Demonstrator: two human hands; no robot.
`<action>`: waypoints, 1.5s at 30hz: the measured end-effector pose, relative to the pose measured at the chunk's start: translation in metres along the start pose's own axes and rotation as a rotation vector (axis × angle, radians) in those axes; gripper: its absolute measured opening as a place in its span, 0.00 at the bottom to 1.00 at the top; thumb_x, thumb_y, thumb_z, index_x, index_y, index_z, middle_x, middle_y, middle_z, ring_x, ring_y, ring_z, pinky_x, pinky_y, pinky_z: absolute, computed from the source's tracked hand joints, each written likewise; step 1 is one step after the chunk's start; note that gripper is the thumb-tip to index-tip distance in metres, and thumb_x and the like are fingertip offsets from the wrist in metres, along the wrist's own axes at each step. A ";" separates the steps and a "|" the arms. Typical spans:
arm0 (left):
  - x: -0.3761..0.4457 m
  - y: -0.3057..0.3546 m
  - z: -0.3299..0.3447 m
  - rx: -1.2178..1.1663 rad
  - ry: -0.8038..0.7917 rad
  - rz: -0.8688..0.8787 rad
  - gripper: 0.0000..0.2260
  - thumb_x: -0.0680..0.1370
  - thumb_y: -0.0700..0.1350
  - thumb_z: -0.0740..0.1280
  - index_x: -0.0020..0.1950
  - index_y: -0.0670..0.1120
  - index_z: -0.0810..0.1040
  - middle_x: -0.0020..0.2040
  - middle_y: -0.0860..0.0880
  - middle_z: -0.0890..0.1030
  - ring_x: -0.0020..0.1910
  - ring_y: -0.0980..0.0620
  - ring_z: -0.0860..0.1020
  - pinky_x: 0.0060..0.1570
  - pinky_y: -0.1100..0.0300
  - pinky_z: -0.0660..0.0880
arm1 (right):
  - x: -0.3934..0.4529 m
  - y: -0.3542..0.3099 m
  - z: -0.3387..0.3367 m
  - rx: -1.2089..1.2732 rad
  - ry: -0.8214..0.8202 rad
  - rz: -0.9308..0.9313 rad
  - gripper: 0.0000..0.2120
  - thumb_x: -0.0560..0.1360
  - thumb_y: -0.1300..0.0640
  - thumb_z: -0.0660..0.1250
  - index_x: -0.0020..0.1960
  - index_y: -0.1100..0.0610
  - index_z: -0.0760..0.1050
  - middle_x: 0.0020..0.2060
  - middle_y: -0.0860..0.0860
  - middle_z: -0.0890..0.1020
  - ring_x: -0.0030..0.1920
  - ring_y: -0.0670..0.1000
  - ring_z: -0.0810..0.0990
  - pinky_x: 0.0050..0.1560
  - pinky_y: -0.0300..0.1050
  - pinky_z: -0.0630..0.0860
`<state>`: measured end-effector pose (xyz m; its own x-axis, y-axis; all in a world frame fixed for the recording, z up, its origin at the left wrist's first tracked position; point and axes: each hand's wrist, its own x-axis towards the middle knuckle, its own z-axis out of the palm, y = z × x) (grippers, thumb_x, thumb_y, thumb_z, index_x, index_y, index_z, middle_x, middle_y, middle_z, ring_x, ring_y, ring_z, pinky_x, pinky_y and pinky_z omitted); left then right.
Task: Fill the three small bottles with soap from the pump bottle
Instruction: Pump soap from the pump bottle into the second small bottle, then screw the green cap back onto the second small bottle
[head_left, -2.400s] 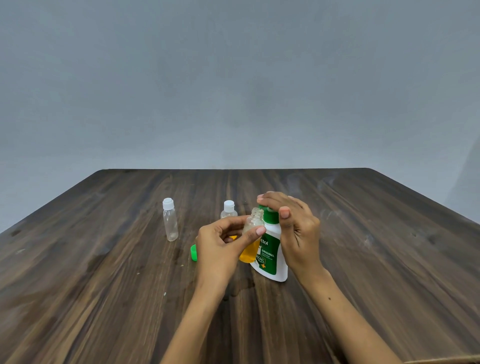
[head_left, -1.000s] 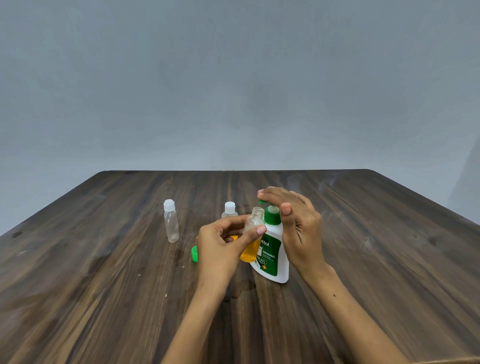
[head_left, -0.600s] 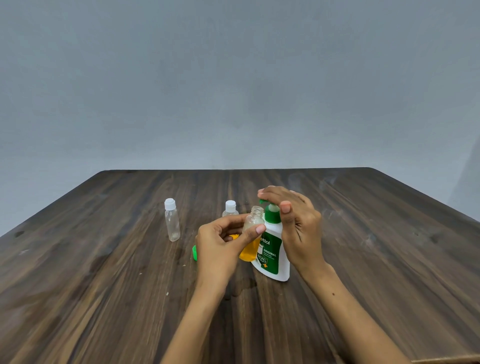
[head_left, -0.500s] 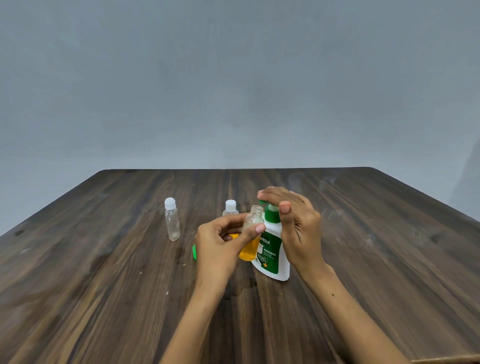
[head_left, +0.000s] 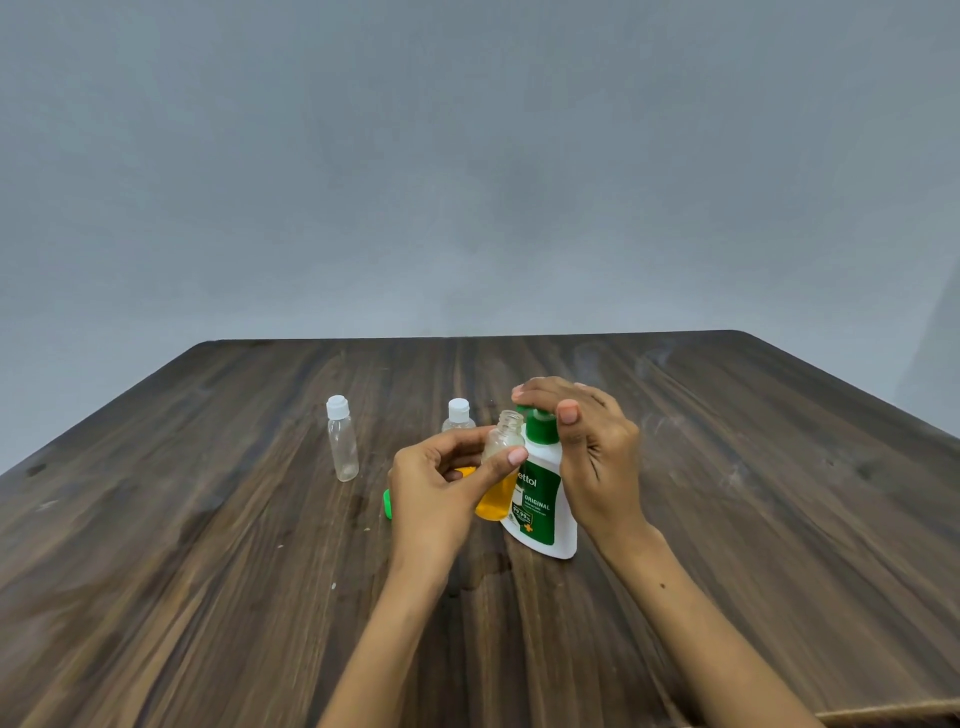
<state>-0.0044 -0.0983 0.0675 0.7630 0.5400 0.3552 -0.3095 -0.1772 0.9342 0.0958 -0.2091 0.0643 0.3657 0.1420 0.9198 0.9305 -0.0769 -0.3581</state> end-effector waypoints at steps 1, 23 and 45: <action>0.000 0.000 0.000 -0.003 -0.001 0.004 0.15 0.62 0.52 0.77 0.47 0.50 0.85 0.43 0.52 0.87 0.47 0.53 0.84 0.55 0.44 0.79 | 0.000 0.000 0.000 0.008 -0.002 0.003 0.28 0.83 0.43 0.47 0.51 0.55 0.82 0.52 0.43 0.82 0.56 0.43 0.80 0.57 0.59 0.74; -0.020 -0.010 -0.112 0.033 0.123 0.037 0.11 0.67 0.40 0.77 0.48 0.46 0.83 0.44 0.47 0.86 0.44 0.52 0.84 0.44 0.66 0.79 | -0.023 -0.050 0.034 -0.105 -0.277 -0.140 0.11 0.79 0.53 0.64 0.51 0.57 0.83 0.50 0.48 0.85 0.51 0.47 0.83 0.49 0.46 0.79; -0.038 -0.044 -0.130 0.030 0.163 0.019 0.15 0.65 0.44 0.78 0.50 0.48 0.83 0.46 0.51 0.86 0.48 0.53 0.85 0.48 0.64 0.79 | -0.033 -0.024 0.094 -0.416 -0.988 0.137 0.14 0.76 0.57 0.69 0.60 0.50 0.79 0.56 0.50 0.80 0.56 0.52 0.78 0.54 0.50 0.75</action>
<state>-0.0932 -0.0043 0.0093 0.6544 0.6620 0.3654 -0.3039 -0.2122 0.9288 0.0637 -0.1196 0.0275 0.4936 0.8255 0.2737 0.8690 -0.4552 -0.1942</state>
